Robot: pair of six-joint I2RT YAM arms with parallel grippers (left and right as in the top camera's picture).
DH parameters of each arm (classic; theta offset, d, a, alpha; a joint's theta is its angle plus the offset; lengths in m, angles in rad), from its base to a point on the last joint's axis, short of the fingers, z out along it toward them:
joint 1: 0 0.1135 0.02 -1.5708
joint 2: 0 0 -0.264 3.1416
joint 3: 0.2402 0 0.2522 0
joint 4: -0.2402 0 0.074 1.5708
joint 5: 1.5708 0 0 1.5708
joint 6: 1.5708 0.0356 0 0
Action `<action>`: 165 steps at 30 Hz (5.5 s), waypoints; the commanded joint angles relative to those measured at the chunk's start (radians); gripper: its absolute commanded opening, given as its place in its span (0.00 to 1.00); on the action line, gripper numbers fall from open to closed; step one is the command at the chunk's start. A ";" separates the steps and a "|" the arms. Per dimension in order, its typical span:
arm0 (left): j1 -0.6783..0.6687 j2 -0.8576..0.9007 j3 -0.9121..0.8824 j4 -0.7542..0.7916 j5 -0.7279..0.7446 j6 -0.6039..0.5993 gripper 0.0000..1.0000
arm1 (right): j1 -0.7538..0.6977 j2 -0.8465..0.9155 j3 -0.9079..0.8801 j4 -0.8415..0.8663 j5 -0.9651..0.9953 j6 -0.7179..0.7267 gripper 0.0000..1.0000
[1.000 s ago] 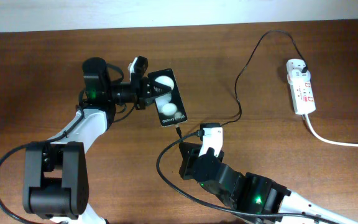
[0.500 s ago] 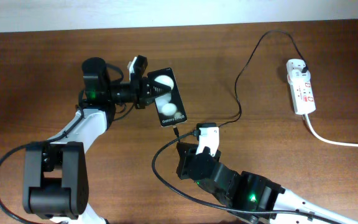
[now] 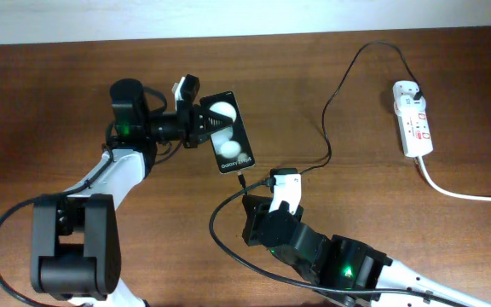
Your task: Plug charger to phone and switch on socket
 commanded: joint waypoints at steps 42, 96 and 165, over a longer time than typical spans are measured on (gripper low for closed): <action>-0.056 -0.009 0.017 0.061 0.104 0.122 0.00 | -0.003 0.005 0.019 0.051 0.061 -0.207 0.17; -0.241 0.397 0.435 -0.896 -0.503 0.800 0.06 | -0.042 -0.859 0.043 -0.686 0.099 -0.333 0.99; -0.278 -1.242 0.026 -1.595 -1.706 0.812 0.99 | -0.042 -0.858 -0.056 -0.740 0.052 0.046 0.99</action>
